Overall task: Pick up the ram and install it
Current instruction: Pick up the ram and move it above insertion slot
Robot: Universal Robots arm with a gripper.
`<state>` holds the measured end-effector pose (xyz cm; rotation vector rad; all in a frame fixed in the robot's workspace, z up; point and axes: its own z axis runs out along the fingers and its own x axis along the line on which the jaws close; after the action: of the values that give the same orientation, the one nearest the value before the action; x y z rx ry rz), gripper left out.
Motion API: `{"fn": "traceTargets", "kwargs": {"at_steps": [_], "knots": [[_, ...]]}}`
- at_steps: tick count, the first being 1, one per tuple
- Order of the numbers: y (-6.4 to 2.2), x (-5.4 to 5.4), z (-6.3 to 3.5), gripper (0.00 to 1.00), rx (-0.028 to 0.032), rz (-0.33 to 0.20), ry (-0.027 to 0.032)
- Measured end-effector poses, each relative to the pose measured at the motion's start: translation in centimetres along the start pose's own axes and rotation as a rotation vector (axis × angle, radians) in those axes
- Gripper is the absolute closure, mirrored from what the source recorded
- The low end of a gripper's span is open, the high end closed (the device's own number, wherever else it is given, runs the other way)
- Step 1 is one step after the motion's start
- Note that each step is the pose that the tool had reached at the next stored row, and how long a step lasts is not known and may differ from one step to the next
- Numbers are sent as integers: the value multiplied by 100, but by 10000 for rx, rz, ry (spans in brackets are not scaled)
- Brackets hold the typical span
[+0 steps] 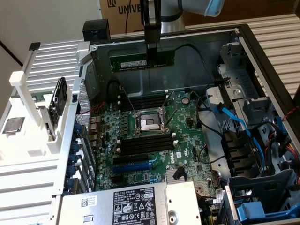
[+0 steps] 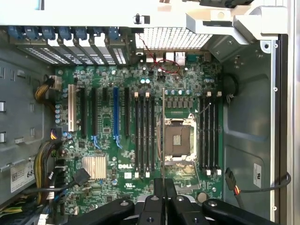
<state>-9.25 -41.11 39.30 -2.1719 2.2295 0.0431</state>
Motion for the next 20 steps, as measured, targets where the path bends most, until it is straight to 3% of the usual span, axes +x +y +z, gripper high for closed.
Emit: {"fn": "traceTargets", "kwargs": {"at_steps": [13, 20], "knots": [[0, 4, 36, 88, -8, 4, -5], [-35, -1, 153, 88, -65, 73, 0]]}}
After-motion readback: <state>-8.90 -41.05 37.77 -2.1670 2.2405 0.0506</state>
